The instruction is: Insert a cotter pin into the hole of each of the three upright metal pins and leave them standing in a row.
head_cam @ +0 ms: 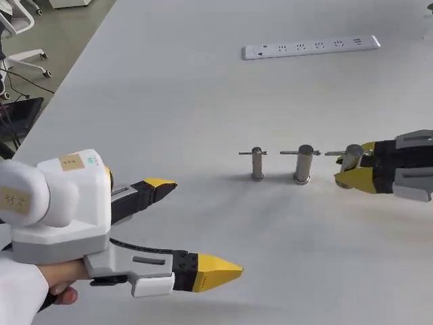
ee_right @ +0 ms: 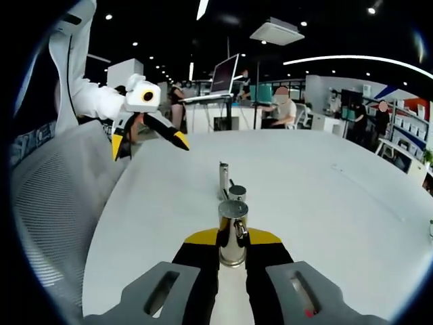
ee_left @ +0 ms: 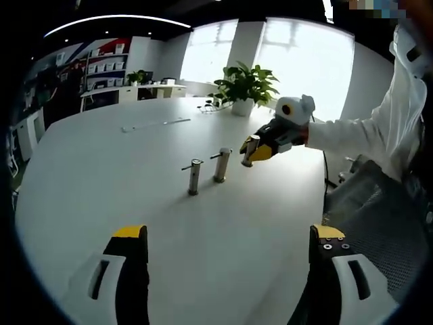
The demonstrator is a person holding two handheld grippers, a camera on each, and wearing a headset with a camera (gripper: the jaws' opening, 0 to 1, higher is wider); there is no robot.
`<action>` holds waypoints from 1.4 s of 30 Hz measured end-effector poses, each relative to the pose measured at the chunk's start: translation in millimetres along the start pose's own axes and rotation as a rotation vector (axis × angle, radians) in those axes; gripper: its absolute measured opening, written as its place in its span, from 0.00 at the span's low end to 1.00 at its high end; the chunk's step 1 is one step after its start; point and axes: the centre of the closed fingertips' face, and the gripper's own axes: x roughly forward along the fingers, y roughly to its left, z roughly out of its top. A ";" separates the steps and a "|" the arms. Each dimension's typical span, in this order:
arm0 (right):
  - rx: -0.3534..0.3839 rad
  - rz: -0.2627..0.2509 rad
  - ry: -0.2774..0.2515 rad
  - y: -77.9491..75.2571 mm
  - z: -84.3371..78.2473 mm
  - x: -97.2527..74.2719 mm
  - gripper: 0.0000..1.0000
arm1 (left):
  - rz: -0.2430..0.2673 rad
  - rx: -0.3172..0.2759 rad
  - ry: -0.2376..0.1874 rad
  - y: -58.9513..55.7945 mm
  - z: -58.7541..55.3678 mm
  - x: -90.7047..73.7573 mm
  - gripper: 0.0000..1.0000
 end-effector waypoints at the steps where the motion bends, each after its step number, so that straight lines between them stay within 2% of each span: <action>1: -0.006 -0.002 0.002 -3.0 -0.9 -0.6 0.08 | 0.001 -0.004 -0.001 -0.6 0.8 -0.1 0.99; 3: -0.012 -0.002 0.007 -19.7 -8.3 -4.8 0.08 | 0.002 -0.011 0.002 -2.3 2.5 -0.3 0.99; 8: -0.018 0.004 0.004 -28.9 -15.2 -3.4 0.08 | 0.017 -0.007 0.012 -4.8 6.1 -1.9 0.99; 11: -0.006 0.002 -0.006 -32.0 -18.6 -0.7 0.08 | 0.029 -0.006 0.023 -4.7 4.4 -2.2 0.99; 12: -0.003 0.005 -0.009 -31.2 -20.4 0.6 0.08 | 0.035 -0.010 0.040 -4.5 0.7 -2.1 0.99; 21: 0.033 0.001 -0.029 -31.4 -30.9 1.4 0.08 | 0.045 -0.037 0.060 -11.5 -7.1 -0.7 0.99; 28: 0.040 -0.011 -0.028 -27.6 -36.9 1.0 0.08 | 0.041 -0.044 0.071 -15.0 -6.8 3.1 0.99; 36: 0.054 -0.024 -0.074 -27.1 -35.2 1.5 0.08 | 0.029 -0.039 0.083 -18.9 -6.5 6.5 0.99; 42: 0.021 -0.022 -0.078 -26.8 -31.3 5.8 0.08 | 0.030 -0.034 0.091 -20.5 -7.6 6.4 0.99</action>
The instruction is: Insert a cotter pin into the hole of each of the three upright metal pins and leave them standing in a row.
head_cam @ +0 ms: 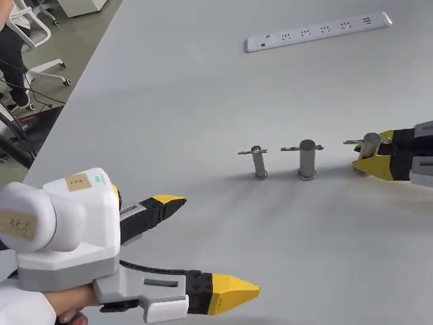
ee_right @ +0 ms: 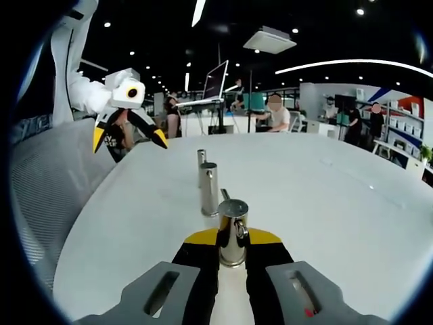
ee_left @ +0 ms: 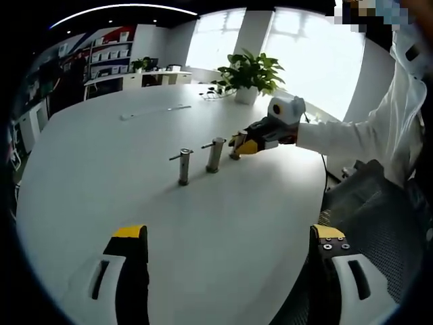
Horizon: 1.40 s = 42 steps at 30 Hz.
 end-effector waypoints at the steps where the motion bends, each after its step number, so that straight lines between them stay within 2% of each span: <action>1: -0.004 0.004 -0.004 0.2 0.5 0.8 0.08 | 0.001 -0.001 0.001 0.1 -0.2 -0.2 0.99; 7: -0.010 0.004 0.006 1.0 3.9 3.5 0.09 | 0.005 -0.014 -0.009 -0.6 0.4 -1.4 0.99; 10: 0.048 0.000 -0.006 2.6 6.8 3.5 0.10 | 0.005 -0.016 -0.010 -1.1 0.1 -1.6 0.99; 11: 0.031 -0.005 -0.011 2.9 9.5 2.9 0.10 | 0.006 -0.015 -0.009 -1.1 0.0 -1.7 0.99; 12: 0.040 -0.014 -0.021 1.2 11.3 1.9 0.12 | 0.007 -0.014 -0.009 -1.1 0.3 -2.0 0.99; 15: 0.056 -0.034 -0.045 -2.8 18.4 -1.8 0.29 | 0.008 -0.014 -0.020 -0.9 3.5 -3.3 0.99; 17: 0.063 -0.043 -0.047 -2.9 22.8 -6.3 0.28 | 0.013 -0.008 -0.033 -0.1 7.7 -4.7 0.99; 19: 0.089 -0.065 -0.053 -4.8 25.1 -12.8 0.31 | 0.016 -0.006 -0.053 0.4 13.2 -6.2 0.99; 20: 0.106 -0.084 -0.055 -5.7 26.9 -16.7 0.35 | 0.017 -0.001 -0.065 0.4 16.2 -6.7 0.99; 21: 0.134 -0.109 -0.048 -7.1 28.1 -21.3 0.43 | 0.020 0.007 -0.079 0.7 19.9 -7.3 0.99; 22: 0.119 -0.131 -0.056 -7.6 32.1 -25.7 0.48 | 0.024 0.009 -0.087 1.3 22.6 -7.8 0.99; 23: 0.141 -0.157 -0.056 -7.1 35.2 -32.0 0.53 | 0.030 0.008 -0.100 2.4 26.5 -8.2 0.99; 25: 0.166 -0.170 -0.074 0.6 43.7 -42.4 0.57 | 0.035 0.018 -0.130 3.1 33.5 -9.1 0.99; 27: 0.189 -0.201 -0.044 4.2 44.8 -50.2 0.60 | 0.034 0.015 -0.162 1.9 41.1 -10.3 0.99; 28: 0.210 -0.225 -0.029 8.7 46.6 -55.8 0.66 | 0.032 0.015 -0.178 0.5 44.8 -11.1 0.99; 30: 0.209 -0.254 -0.035 17.4 55.0 -64.7 0.77 | 0.032 0.020 -0.196 -1.2 48.5 -12.0 0.99; 31: 0.219 -0.259 -0.037 18.8 56.4 -66.1 0.80 | 0.032 0.023 -0.201 -2.6 49.4 -12.6 0.99; 32: 0.262 -0.268 -0.047 27.5 60.9 -70.2 0.83 | 0.034 0.022 -0.205 -2.9 49.9 -13.3 0.99; 35: 0.274 -0.269 -0.051 47.0 67.7 -76.3 0.83 | 0.045 0.017 -0.230 -3.2 51.3 -16.3 0.99; 38: 0.234 -0.294 0.030 60.2 58.5 -84.1 0.84 | 0.050 0.005 -0.242 -4.1 49.4 -19.8 0.99; 42: 0.274 -0.300 0.052 74.2 56.5 -91.5 0.87 | 0.049 -0.005 -0.249 -7.0 43.7 -26.7 0.99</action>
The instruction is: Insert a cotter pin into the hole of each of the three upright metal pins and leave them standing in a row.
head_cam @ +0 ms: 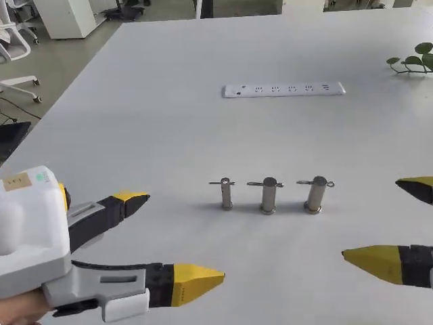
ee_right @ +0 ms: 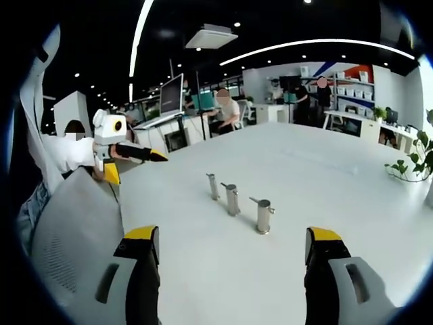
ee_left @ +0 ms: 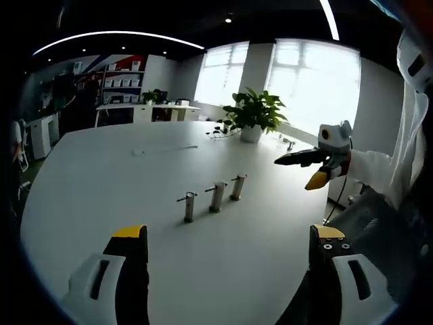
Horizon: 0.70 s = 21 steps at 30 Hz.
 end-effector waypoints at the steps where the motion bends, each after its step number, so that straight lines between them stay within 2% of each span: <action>1: 0.003 -0.003 0.003 1.9 -0.5 -1.5 0.87 | -0.003 -0.005 -0.002 -1.1 -0.7 -2.1 0.99; 5: 0.004 -0.022 0.022 6.5 -5.5 -7.9 0.92 | 0.009 -0.015 -0.014 -2.3 -4.7 -13.4 0.99; 8: 0.084 -0.013 0.011 9.9 -10.2 -9.4 0.95 | 0.023 -0.030 -0.014 -0.9 -10.4 -21.3 0.99; 11: 0.100 -0.028 0.025 8.9 -15.1 -10.1 0.98 | 0.039 -0.048 -0.005 1.8 -17.9 -27.8 0.99; 14: 0.114 -0.033 0.051 9.6 -20.8 -9.1 0.98 | 0.056 -0.058 -0.004 3.3 -22.2 -30.2 0.99; 17: 0.135 -0.036 0.066 8.4 -24.0 -4.7 0.98 | 0.046 -0.058 0.009 -0.3 -25.8 -29.9 0.99; 21: 0.153 -0.048 0.046 4.1 -18.6 -1.6 0.98 | 0.041 -0.053 0.013 2.0 -27.9 -28.6 0.99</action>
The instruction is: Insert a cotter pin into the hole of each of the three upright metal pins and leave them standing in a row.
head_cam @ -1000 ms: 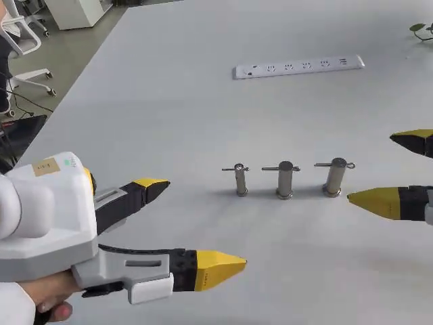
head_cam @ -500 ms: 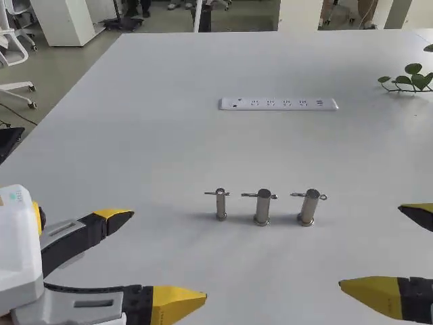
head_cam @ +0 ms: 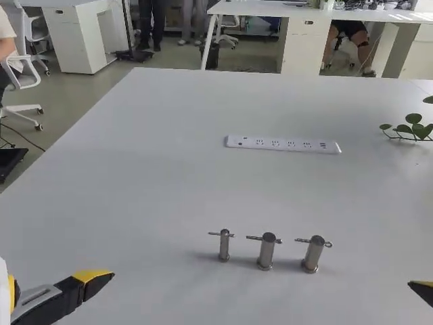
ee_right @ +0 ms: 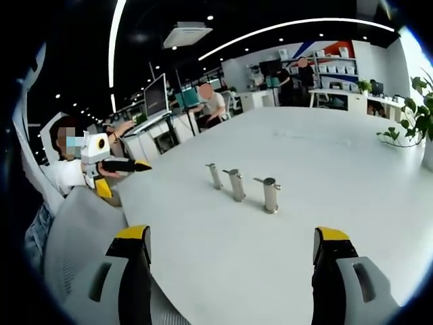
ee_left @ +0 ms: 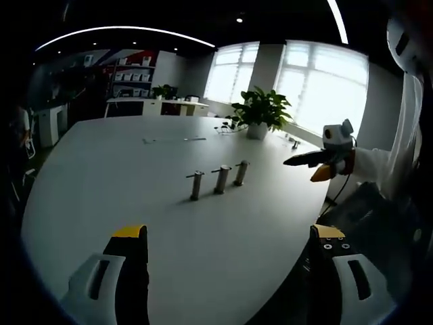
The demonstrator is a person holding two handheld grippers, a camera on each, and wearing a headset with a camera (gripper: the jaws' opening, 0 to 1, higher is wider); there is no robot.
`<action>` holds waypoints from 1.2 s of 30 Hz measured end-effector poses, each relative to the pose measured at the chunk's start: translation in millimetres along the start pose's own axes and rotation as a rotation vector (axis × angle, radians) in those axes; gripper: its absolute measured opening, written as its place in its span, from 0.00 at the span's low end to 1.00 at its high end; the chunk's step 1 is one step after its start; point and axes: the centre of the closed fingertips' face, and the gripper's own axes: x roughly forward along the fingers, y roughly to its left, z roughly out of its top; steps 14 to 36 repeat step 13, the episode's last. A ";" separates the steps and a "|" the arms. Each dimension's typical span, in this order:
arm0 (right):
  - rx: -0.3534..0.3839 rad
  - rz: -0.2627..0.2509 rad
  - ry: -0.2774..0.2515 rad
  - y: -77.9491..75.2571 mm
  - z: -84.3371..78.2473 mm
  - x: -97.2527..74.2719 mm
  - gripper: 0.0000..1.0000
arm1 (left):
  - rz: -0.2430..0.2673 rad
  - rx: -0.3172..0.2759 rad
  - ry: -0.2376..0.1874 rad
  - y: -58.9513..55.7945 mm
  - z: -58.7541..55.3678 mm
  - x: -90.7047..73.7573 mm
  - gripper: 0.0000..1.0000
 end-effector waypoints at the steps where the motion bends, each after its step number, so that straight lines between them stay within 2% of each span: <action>1: 0.005 -0.012 -0.001 -4.0 0.9 0.9 0.98 | -0.001 -0.005 0.004 1.1 -0.4 0.5 0.99; 8: 0.043 -0.019 0.012 -15.2 1.8 -2.3 0.98 | 0.002 0.003 0.044 11.5 -5.2 -2.6 0.99; 13: 0.055 -0.016 0.033 -10.6 1.7 -2.8 0.98 | -0.002 -0.015 0.066 20.0 -9.6 -4.8 0.99; 36: 0.055 -0.016 0.033 -10.6 1.7 -2.8 0.98 | -0.002 -0.015 0.066 20.0 -9.6 -4.8 0.99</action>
